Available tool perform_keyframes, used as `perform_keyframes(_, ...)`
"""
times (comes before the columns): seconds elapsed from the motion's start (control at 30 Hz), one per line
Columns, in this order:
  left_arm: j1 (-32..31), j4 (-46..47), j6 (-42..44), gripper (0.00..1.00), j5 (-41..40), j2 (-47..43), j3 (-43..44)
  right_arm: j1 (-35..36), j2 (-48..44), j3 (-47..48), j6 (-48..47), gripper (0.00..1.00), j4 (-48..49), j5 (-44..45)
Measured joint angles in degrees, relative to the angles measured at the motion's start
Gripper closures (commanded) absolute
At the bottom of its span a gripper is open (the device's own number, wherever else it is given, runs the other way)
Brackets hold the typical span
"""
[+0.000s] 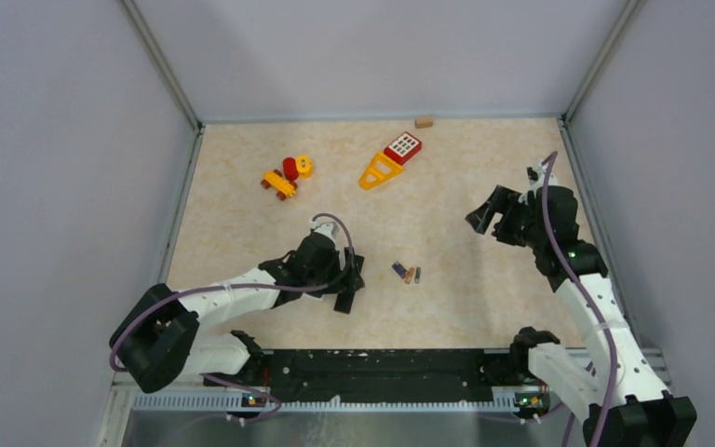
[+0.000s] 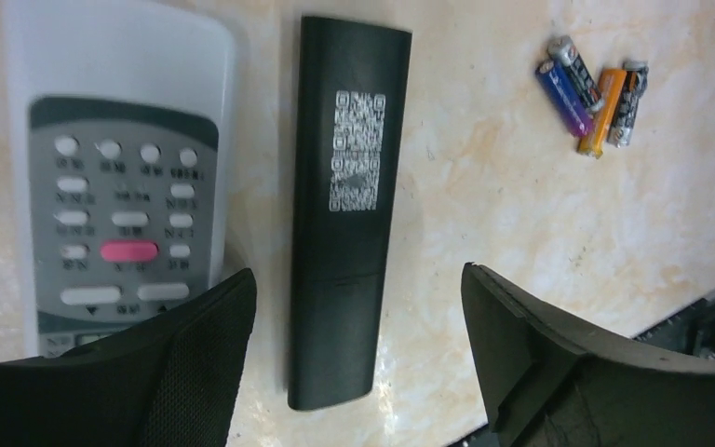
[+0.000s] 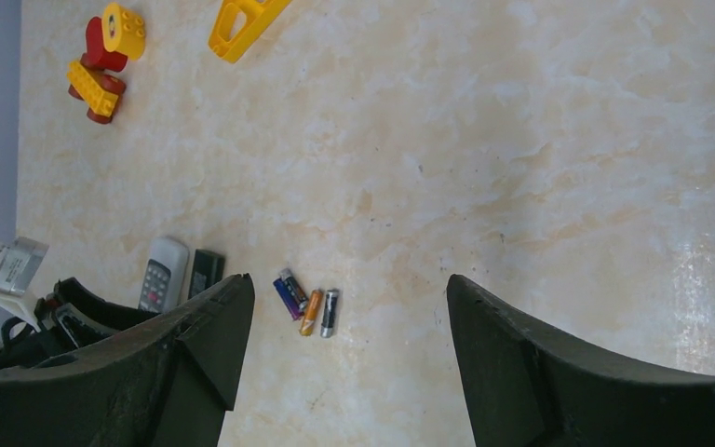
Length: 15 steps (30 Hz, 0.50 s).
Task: Load the batteries into the remote control
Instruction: Pick up the remote control from the center of the board.
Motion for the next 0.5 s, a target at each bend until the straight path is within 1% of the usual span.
perform_keyframes(0.27,-2.78,0.04,2.25,0.26,-6.03,4.33,3.08,0.00,0.09,-0.72,0.55,0.24,0.00,-0.33)
perform_keyframes(0.4,-5.75,-2.95,3.41,0.32,-10.64,9.14,7.82,0.00,0.09,-0.74,0.68,0.24,0.00,-0.37)
perform_keyframes(0.5,-8.09,-7.04,4.02,0.39,-14.80,13.66,12.59,0.00,0.09,-1.27,0.70,0.24,0.15,-0.37)
